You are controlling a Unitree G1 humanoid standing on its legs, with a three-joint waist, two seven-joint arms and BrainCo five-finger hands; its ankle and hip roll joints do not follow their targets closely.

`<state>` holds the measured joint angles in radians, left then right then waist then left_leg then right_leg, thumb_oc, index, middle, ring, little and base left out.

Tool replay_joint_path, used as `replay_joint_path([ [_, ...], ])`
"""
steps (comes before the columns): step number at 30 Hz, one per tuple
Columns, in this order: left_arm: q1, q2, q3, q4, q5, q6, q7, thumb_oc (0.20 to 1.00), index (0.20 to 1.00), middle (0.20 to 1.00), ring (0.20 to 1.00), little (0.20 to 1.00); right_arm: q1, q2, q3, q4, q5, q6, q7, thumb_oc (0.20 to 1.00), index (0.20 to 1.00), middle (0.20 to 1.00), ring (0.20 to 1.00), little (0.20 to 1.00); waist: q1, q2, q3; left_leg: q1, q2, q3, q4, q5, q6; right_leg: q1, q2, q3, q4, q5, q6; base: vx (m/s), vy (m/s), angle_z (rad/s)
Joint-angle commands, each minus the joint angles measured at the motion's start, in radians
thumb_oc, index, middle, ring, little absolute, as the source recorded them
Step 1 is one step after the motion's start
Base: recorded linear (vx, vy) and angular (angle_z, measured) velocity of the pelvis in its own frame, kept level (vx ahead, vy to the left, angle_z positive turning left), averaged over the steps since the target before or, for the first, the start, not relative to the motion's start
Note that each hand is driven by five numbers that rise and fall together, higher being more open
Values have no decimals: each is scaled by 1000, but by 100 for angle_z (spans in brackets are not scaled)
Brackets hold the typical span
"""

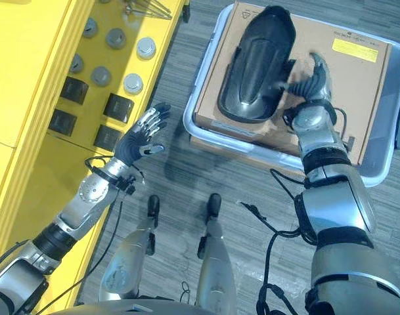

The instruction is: Move parts from the plastic box to the shelf.

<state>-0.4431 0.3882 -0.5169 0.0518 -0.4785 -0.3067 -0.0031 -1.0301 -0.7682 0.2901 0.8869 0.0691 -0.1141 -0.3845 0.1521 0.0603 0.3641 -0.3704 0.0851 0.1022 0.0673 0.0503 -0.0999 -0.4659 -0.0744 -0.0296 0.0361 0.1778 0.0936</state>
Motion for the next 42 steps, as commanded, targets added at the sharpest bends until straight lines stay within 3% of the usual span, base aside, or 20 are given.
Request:
replay_joint_path([
  [1, -13, -16, 6, -15, 1, -66, 27, 1000, 1000, 1000, 1000, 1000, 20, -73, 3, -142, -85, -69, -160, 1000, 1000, 1000, 1000, 1000, 14, 7, -54, 38, -20, 71, 120, -233, 8, -39, 54, 60, 120, -190, 158, -18, -45, -9],
  [6, -23, -9, -1, -14, -13, -71, 11, 1000, 1000, 1000, 1000, 1000, 32, -101, -60, -264, -141, -82, -209, 1000, 1000, 1000, 1000, 1000, 12, -3, -60, 25, -12, 65, 131, -243, 11, -47, 51, 58, 121, -190, 157, -7, -17, -2],
  [13, -21, -2, -7, -15, -34, -67, -2, 1000, 1000, 1000, 1000, 1000, -15, -98, -1, -185, -120, -77, -159, 1000, 1000, 1000, 1000, 1000, 19, -15, -62, 3, -7, 65, 158, -252, 12, -57, 50, 54, 123, -184, 156, -10, -7, 1],
  [21, 23, 5, 4, -38, -46, -59, -2, 1000, 1000, 1000, 1000, 1000, -76, 8, 147, 195, -68, -42, -45, 1000, 1000, 1000, 1000, 1000, 39, -10, -57, -32, 0, 75, 224, -276, 16, -69, 62, 55, 130, -176, 155, -1, 1, 0],
  [27, 27, 5, 0, -35, -35, -57, -2, 1000, 1000, 1000, 1000, 1000, -69, 56, 179, 322, -57, -24, 17, 1000, 1000, 1000, 1000, 1000, 43, -7, -53, -35, -1, 78, 223, -271, 14, -72, 64, 53, 129, -173, 157, 0, 0, 0],
  [29, 29, 13, -8, -35, -29, -49, -28, 1000, 1000, 1000, 1000, 1000, -73, 74, 218, 423, -79, 5, 103, 1000, 1000, 1000, 1000, 1000, 49, -2, -52, -35, -2, 77, 222, -269, 10, -71, 65, 51, 128, -173, 156, 0, 0, 0],
  [30, 31, 14, -13, -39, -27, -46, -35, 1000, 1000, 1000, 1000, 1000, -72, 76, 227, 444, -87, 13, 117, 937, 937, 937, 937, 937, 54, 2, -51, -32, 0, 78, 225, -274, 9, -67, 68, 51, 129, -176, 156, 0, 0, 0],
  [31, 32, 16, -14, -43, -26, -43, -41, 1000, 1000, 1000, 1000, 1000, -69, 79, 230, 462, -92, 20, 130, 517, 517, 517, 517, 517, 54, 1, -52, -35, -5, 77, 222, -268, 9, -69, 65, 51, 128, -173, 156, 0, 0, 0],
  [33, 37, 19, -12, -56, -25, -39, -50, 1000, 1000, 1000, 1000, 1000, -59, 75, 222, 482, -88, 27, 139, 200, 200, 200, 200, 200, 63, 6, -56, -35, -7, 73, 222, -266, 9, -66, 63, 48, 129, -175, 155, 0, 0, 0],
  [42, 69, 24, 14, -59, -17, -31, -55, 1000, 1000, 1000, 1000, 1000, 90, 13, 69, 427, 35, 13, 104, 200, 200, 200, 200, 200, 60, 10, -57, -18, -2, 62, 234, -279, 13, -36, 68, 50, 139, -190, 155, -6, -10, 3],
])
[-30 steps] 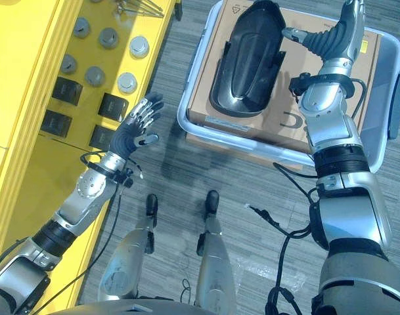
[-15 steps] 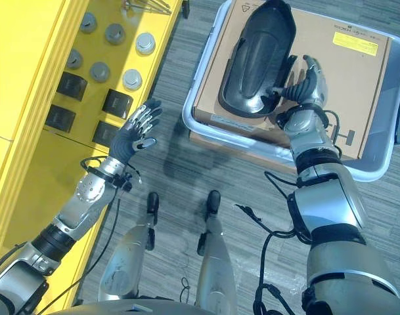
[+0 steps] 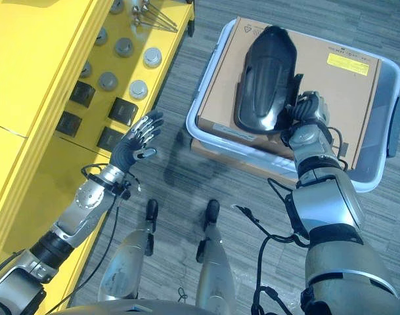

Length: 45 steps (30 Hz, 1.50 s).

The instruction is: Move parts from the plastic box to the shelf.

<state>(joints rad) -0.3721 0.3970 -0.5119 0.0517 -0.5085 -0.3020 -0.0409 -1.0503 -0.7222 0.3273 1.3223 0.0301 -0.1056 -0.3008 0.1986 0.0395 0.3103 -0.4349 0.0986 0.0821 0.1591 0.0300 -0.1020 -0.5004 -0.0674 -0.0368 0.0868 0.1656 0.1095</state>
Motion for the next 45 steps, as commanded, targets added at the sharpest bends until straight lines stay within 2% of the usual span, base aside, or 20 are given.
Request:
replay_joint_path([
  [1, 8, 19, 16, -52, 21, -36, -15, 1000, 1000, 1000, 1000, 1000, 149, -49, -2, -23, 95, -3, 14, 200, 200, 200, 200, 200, 7, 28, -4, 50, -15, 80, 144, -259, 15, 4, 60, 56, 89, -181, 139, 1, -25, 4],
  [3, 30, 38, 32, -52, 27, -27, -20, 1000, 1000, 1000, 1000, 1000, 215, -61, -41, -68, 105, -15, 6, 200, 200, 200, 200, 200, -5, 15, -12, 62, -17, 78, 130, -251, 17, 14, 56, 56, 86, -183, 138, -10, -40, 4],
  [6, 74, 86, 58, -64, 39, -12, -50, 1000, 1000, 1000, 1000, 1000, 350, -96, -83, -156, 42, -23, 0, 200, 200, 200, 200, 200, -29, -1, -25, 105, -6, 76, 112, -256, 13, 49, 57, 59, 92, -199, 136, 32, -48, 3],
  [10, 127, 132, 111, -91, 27, 4, -91, 1000, 1000, 1000, 1000, 1000, 564, -117, -232, -452, -59, -32, -58, 200, 200, 200, 200, 200, -72, -31, -62, 186, 4, 85, 73, -260, 10, 108, 54, 66, 95, -223, 131, 54, -31, 3],
  [12, 137, 141, 127, -88, 26, 7, -95, 1000, 1000, 1000, 1000, 1000, 621, -127, -284, -532, -87, -33, -68, 200, 200, 200, 200, 200, -82, -44, -75, 215, 4, 89, 56, -256, 9, 124, 47, 67, 94, -229, 131, 73, -54, -9],
  [13, 166, 147, 165, -78, 24, 23, -103, 1000, 1000, 1000, 1000, 1000, 712, -140, -366, -675, -146, -35, -73, 200, 200, 200, 200, 200, -104, -64, -114, 280, 2, 102, 33, -260, 9, 166, 40, 73, 98, -244, 130, 170, -81, -6],
  [14, 177, 151, 180, -75, 35, 30, -107, 1000, 1000, 1000, 1000, 1000, 745, -143, -393, -731, -175, -36, -71, 200, 200, 200, 200, 200, -110, -70, -129, 308, 1, 109, 24, -261, 8, 185, 37, 76, 99, -250, 131, 142, -56, -5],
  [15, 178, 151, 178, -77, 36, 31, -107, 1000, 1000, 1000, 1000, 1000, 754, -141, -399, -739, -177, -32, -69, 200, 200, 200, 200, 200, -108, -70, -127, 315, 1, 110, 20, -261, 8, 189, 37, 76, 99, -252, 131, 86, -24, -22],
  [17, 200, 151, 212, -60, 73, 53, -104, 1000, 1000, 1000, 1000, 1000, 832, -167, -475, -896, -272, -34, -69, 200, 200, 200, 200, 200, -124, -80, -167, 385, 0, 127, -3, -263, 8, 237, 34, 90, 102, -266, 137, 69, -17, -28],
  [20, 208, 150, 221, -48, 99, 67, -104, 1000, 1000, 1000, 1000, 1000, 874, -171, -524, -993, -318, -35, -66, 200, 200, 200, 200, 200, -135, -83, -193, 433, -1, 138, -17, -262, 8, 268, 32, 96, 108, -273, 140, 56, -9, -14],
  [24, 211, 102, 216, -1, 76, 113, -107, 1000, 1000, 1000, 1000, 1000, 934, -184, -590, -1193, -453, -28, -76, 200, 200, 200, 200, 200, -155, -90, -242, 532, 3, 171, -35, -267, 12, 333, 38, 111, 118, -284, 145, 35, -8, -19],
  [34, 163, 11, 120, 91, -26, 172, -116, 1000, 1000, 1000, 1000, 1000, 940, -188, -592, -1403, -632, -6, -103, 200, 200, 200, 200, 200, -184, -85, -305, 651, 10, 224, -66, -273, 13, 411, 56, 135, 119, -292, 150, 34, 8, -19],
  [35, 144, -29, 98, 130, -34, 175, -90, 1000, 1000, 1000, 1000, 1000, 938, -182, -585, -1460, -665, -11, -121, 200, 200, 200, 200, 200, -197, -83, -321, 669, 9, 233, -69, -278, 16, 422, 60, 142, 121, -292, 151, 24, 28, -20],
  [40, 116, -87, 59, 185, -76, 182, -68, 1000, 1000, 1000, 1000, 1000, 920, -141, -557, -1533, -651, -21, -131, 200, 200, 200, 200, 200, -209, -70, -333, 686, 9, 245, -67, -283, 19, 432, 64, 151, 121, -293, 152, 10, 30, -15],
  [45, 78, -139, 10, 231, -125, 192, -55, 1000, 1000, 1000, 1000, 1000, 867, -86, -444, -1591, -618, -49, -117, 200, 200, 200, 200, 200, -217, -58, -343, 699, 7, 258, -63, -286, 24, 436, 68, 161, 122, -292, 152, -4, 32, -9],
])
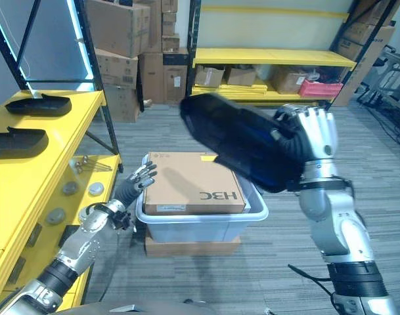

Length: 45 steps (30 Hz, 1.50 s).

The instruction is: Move parts from the plastic box to the shelf.

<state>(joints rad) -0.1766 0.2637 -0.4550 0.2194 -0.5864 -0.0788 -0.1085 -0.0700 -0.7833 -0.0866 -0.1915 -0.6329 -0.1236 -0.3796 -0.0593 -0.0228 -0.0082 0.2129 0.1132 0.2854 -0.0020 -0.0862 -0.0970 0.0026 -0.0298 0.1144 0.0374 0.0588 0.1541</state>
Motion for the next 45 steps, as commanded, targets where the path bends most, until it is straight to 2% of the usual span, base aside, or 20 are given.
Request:
replay_joint_path([
  [1, -126, -13, -57, 68, -54, -31, 15, 1000, 1000, 1000, 1000, 1000, -124, -21, -7, -82, 46, -35, -34, 200, 200, 200, 200, 200, 40, 7, -24, 51, -8, 56, 98, -170, 19, -67, 30, 11, 172, -186, 108, -10, 22, -7],
  [2, -126, -13, -57, 68, -54, -31, 15, 1000, 1000, 1000, 1000, 1000, -124, -21, -7, -82, 46, -35, -34, 200, 200, 200, 200, 200, 40, 7, -24, 51, -8, 56, 98, -170, 19, -67, 30, 11, 172, -186, 108, -12, 19, -6],
  [4, -161, -47, -88, 92, -98, -31, 25, 1000, 1000, 1000, 1000, 1000, -164, 9, 84, -108, 62, -52, -24, 200, 200, 200, 200, 200, 37, 13, -23, 46, -9, 59, 101, -167, 21, -73, 29, 12, 177, -186, 108, -41, 35, -6],
  [9, -217, -76, -95, 133, -144, -38, 40, 1000, 1000, 1000, 1000, 1000, -206, 24, 185, -122, 84, -71, -2, 200, 200, 200, 200, 200, 33, 15, -23, 41, -7, 63, 102, -163, 20, -81, 26, 10, 181, -187, 108, -20, 11, -2],
  [14, -274, -103, -90, 188, -163, -47, 68, 1000, 1000, 1000, 1000, 1000, -231, 40, 239, -131, 104, -76, 2, 200, 200, 200, 200, 200, 30, 17, -22, 39, -7, 63, 104, -161, 20, -85, 22, 12, 186, -188, 108, -7, 2, 0],
  [19, -326, -140, -84, 198, -243, -65, 74, 1000, 1000, 1000, 1000, 1000, -263, 87, 318, -126, 149, -90, 16, 200, 200, 200, 200, 200, 26, 18, -19, 36, -8, 63, 106, -159, 22, -89, 19, 14, 193, -190, 108, -7, 2, 0],
  [20, -335, -141, -86, 190, -249, -71, 69, 398, 398, 398, 398, 398, -270, 94, 335, -120, 154, -94, 19, 200, 200, 200, 200, 200, 25, 18, -18, 34, -8, 62, 107, -158, 22, -90, 18, 13, 194, -191, 108, 0, 0, 0],
  [21, -339, -139, -91, 174, -244, -81, 64, 200, 200, 200, 200, 200, -278, 104, 354, -114, 164, -100, 25, 200, 200, 200, 200, 200, 25, 18, -18, 34, -8, 63, 107, -158, 21, -92, 18, 13, 196, -191, 108, 0, 0, 0],
  [26, -349, -122, -125, 123, -194, -92, 11, 200, 200, 200, 200, 200, -305, 155, 415, -88, 237, -131, 58, 200, 200, 200, 200, 200, 27, 21, -18, 34, -11, 66, 108, -158, 23, -90, 18, 18, 199, -194, 108, -3, 0, -2],
  [31, -349, -107, -141, 111, -167, -93, -13, 200, 200, 200, 200, 200, -305, 174, 427, -89, 277, -145, 84, 200, 200, 200, 200, 200, 28, 24, -17, 32, -12, 65, 107, -156, 24, -92, 16, 16, 201, -195, 107, -8, -3, -1],
  [33, -360, -68, -162, 92, -67, -113, -13, 200, 200, 200, 200, 200, -295, 183, 431, -101, 313, -158, 104, 200, 200, 200, 200, 200, 29, 28, -13, 26, -12, 62, 105, -154, 24, -95, 13, 13, 203, -197, 105, -34, -14, -3],
  [35, -360, -68, -163, 92, -66, -113, -12, 200, 200, 200, 200, 200, -294, 183, 431, -102, 314, -158, 104, 200, 200, 200, 200, 200, 29, 28, -13, 25, -12, 62, 106, -153, 24, -95, 13, 13, 203, -197, 105, 0, 0, 0],
  [41, -329, -23, -117, 49, 79, -168, 86, 200, 200, 200, 200, 200, -226, 211, 407, -120, 374, -172, 122, 200, 200, 200, 200, 200, 46, 29, 0, 10, -12, 44, 111, -149, 24, -101, 9, 7, 208, -204, 101, -21, -27, 1],
  [43, -299, 45, -54, -39, 235, -197, 179, 200, 200, 200, 200, 200, -162, 219, 371, -140, 397, -186, 122, 200, 200, 200, 200, 200, 68, 27, 14, -8, -10, 24, 120, -147, 22, -104, 3, -1, 212, -211, 96, -54, -78, 15],
  [45, -264, 101, 1, -129, 323, -209, 219, 200, 200, 200, 200, 200, -127, 230, 344, -156, 431, -200, 136, 200, 200, 200, 200, 200, 88, 25, 19, -17, -7, 7, 126, -146, 20, -106, -1, -10, 217, -220, 93, -28, -73, 16],
])
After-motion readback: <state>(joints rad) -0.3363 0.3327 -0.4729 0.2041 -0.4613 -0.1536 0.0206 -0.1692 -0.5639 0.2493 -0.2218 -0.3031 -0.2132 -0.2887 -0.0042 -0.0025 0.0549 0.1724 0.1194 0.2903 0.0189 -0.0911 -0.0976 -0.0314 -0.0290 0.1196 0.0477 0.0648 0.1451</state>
